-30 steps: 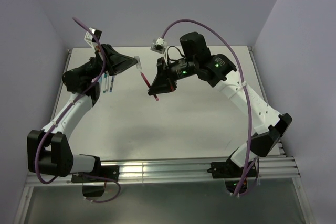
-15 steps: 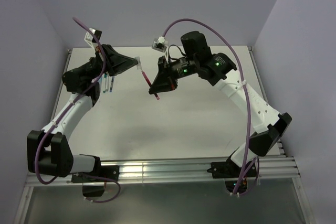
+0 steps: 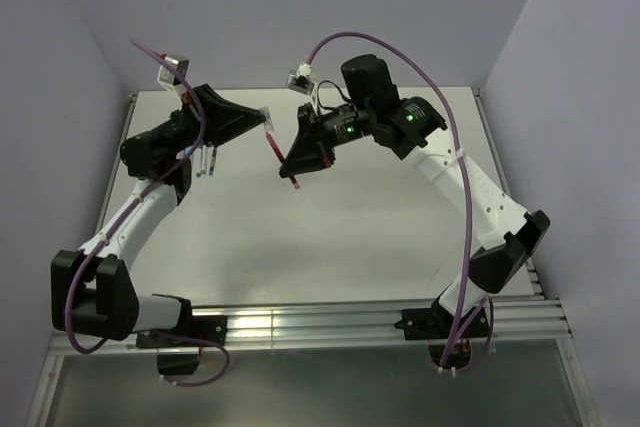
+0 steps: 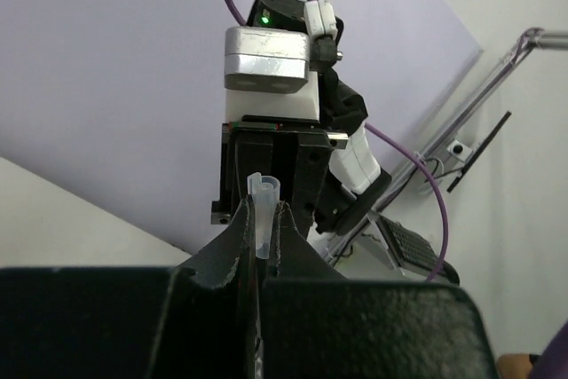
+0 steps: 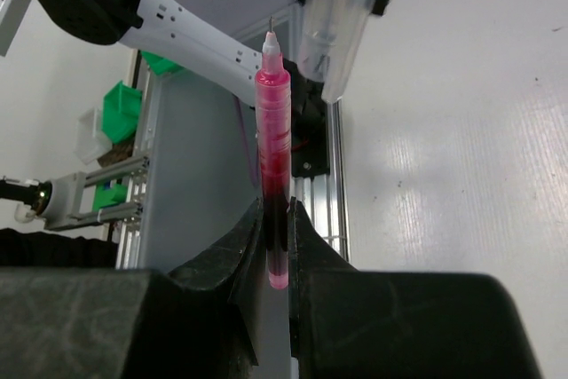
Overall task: Insert the pens into the pen caps
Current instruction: Insert the pen cap onto the pen.
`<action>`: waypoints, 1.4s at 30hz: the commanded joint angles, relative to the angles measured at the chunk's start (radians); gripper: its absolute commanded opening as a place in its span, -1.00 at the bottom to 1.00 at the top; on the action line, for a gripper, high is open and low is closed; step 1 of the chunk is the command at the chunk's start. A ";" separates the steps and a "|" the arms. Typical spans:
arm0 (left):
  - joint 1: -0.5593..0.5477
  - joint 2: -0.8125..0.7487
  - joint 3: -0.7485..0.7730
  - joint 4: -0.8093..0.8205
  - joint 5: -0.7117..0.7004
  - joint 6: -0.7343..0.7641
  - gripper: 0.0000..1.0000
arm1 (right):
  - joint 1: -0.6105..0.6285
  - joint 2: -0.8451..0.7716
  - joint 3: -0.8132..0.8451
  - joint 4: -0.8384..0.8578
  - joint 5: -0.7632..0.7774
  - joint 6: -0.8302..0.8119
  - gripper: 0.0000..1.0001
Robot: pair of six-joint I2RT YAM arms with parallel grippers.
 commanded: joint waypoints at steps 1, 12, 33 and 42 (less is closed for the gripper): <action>0.027 0.014 0.048 0.559 -0.125 0.014 -0.99 | -0.007 0.029 0.089 0.050 0.001 0.032 -1.00; 0.116 0.027 0.143 0.562 -0.233 -0.048 -0.99 | -0.005 0.092 0.231 0.132 0.037 0.173 -1.00; 0.119 0.062 0.274 0.544 -0.186 -0.123 -0.99 | 0.000 0.112 0.215 0.214 0.018 0.232 -1.00; 0.119 0.022 0.165 0.527 -0.161 -0.154 -0.99 | 0.001 0.087 0.178 0.201 0.043 0.207 -1.00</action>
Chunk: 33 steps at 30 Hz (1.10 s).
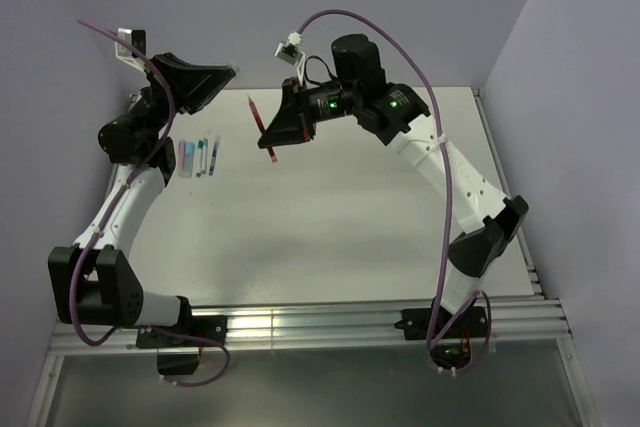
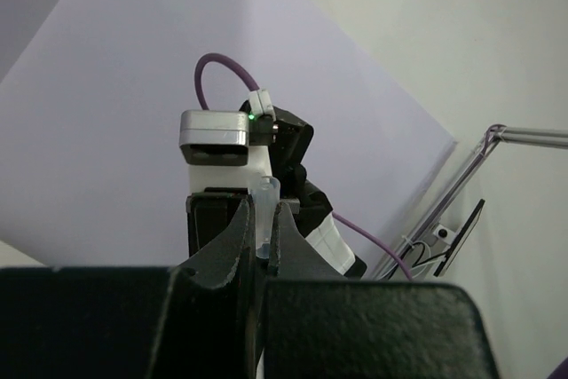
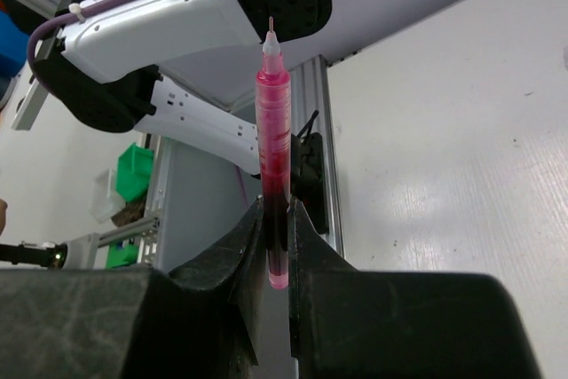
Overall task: Insert the pens into the pen caps
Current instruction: Insert the pen cap onto the pen.
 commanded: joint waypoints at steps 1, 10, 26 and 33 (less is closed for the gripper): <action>-0.001 -0.035 -0.011 0.526 0.025 -0.022 -0.99 | 0.001 -0.058 0.004 0.021 0.007 -0.021 -1.00; -0.015 -0.029 -0.027 0.516 0.044 -0.011 -0.99 | 0.012 -0.067 -0.003 -0.002 0.017 -0.048 -1.00; -0.042 -0.029 -0.041 0.513 0.057 0.001 -0.99 | 0.024 -0.043 0.020 -0.017 0.009 -0.054 -1.00; -0.052 -0.041 -0.068 0.529 0.080 0.001 -0.99 | 0.024 -0.040 0.023 -0.020 0.013 -0.053 -1.00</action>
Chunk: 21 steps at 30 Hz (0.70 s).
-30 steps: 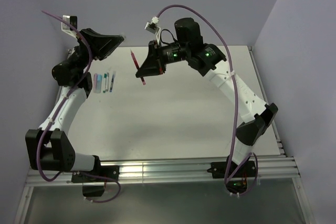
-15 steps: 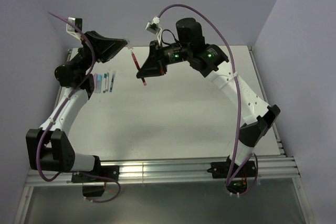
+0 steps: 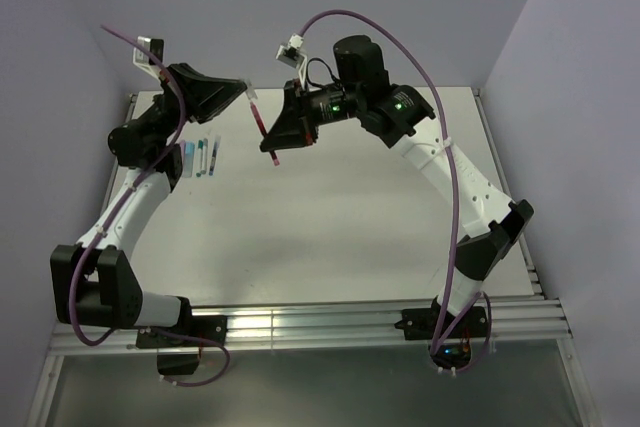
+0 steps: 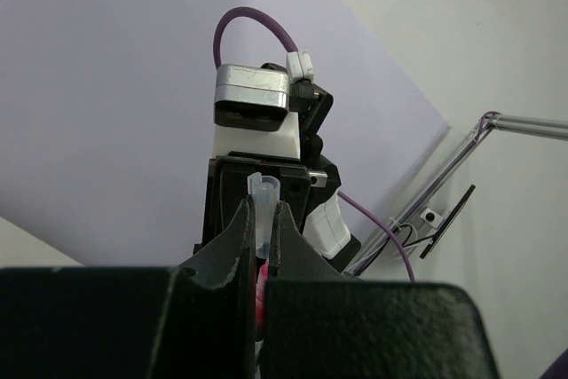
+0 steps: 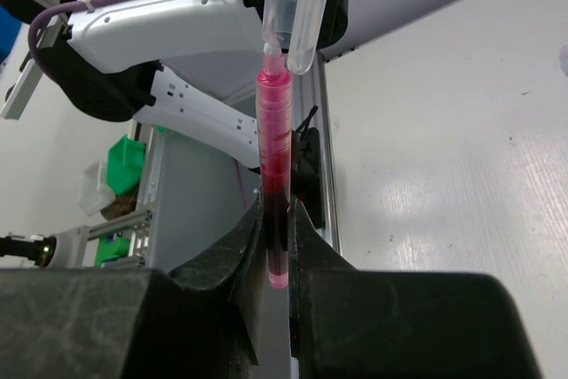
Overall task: Insert the pens into the pen caps
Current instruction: Insert the pen cap onto the pen.
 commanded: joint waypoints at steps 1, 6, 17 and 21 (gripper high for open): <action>-0.008 -0.037 -0.012 0.530 0.040 0.011 -0.99 | 0.006 -0.015 0.025 0.013 -0.002 -0.009 -1.00; -0.012 -0.047 -0.021 0.558 0.066 0.010 -0.99 | 0.005 -0.018 0.017 0.013 0.006 -0.012 -1.00; -0.015 -0.060 -0.024 0.562 0.126 0.017 -0.99 | -0.021 -0.026 0.020 0.016 0.004 -0.001 -1.00; -0.038 -0.064 -0.018 0.561 0.222 0.077 -0.99 | -0.037 0.003 0.057 0.020 -0.005 0.014 -1.00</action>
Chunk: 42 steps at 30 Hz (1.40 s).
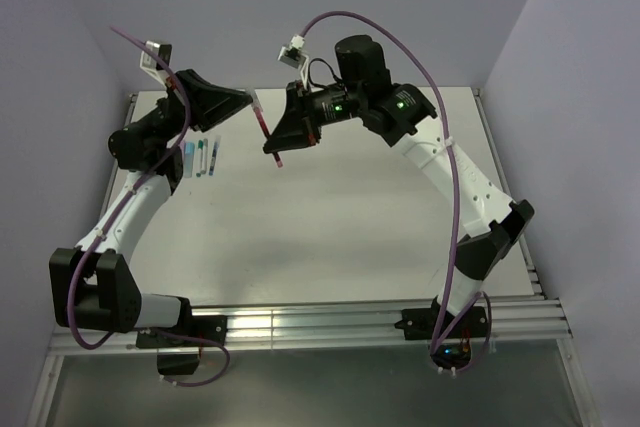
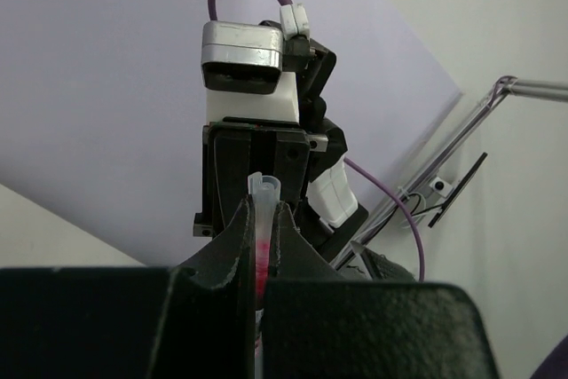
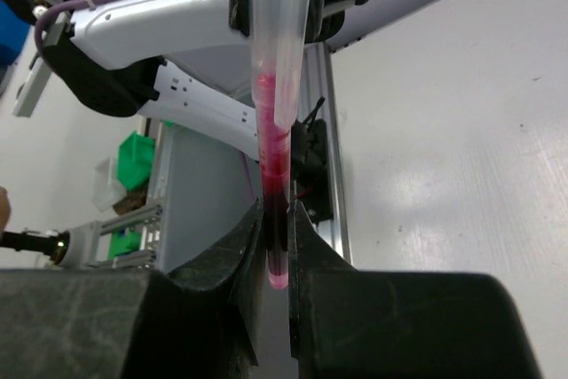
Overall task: Insert the pens into the pen caps
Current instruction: Insert the pen cap onto the pen.
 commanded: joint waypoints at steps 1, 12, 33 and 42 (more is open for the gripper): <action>-0.036 -0.045 0.007 0.564 0.168 0.079 -0.99 | -0.021 0.009 0.072 0.051 -0.001 0.023 -1.00; -0.074 -0.061 -0.013 0.562 0.328 0.208 -0.99 | -0.013 0.025 0.129 0.114 -0.021 -0.067 -1.00; 0.018 -0.054 0.012 0.556 0.251 0.169 0.14 | -0.004 -0.048 0.039 0.100 0.084 -0.228 -1.00; 0.104 -0.093 0.041 0.262 0.239 0.283 0.32 | -0.001 -0.063 0.025 0.075 0.352 -0.219 -1.00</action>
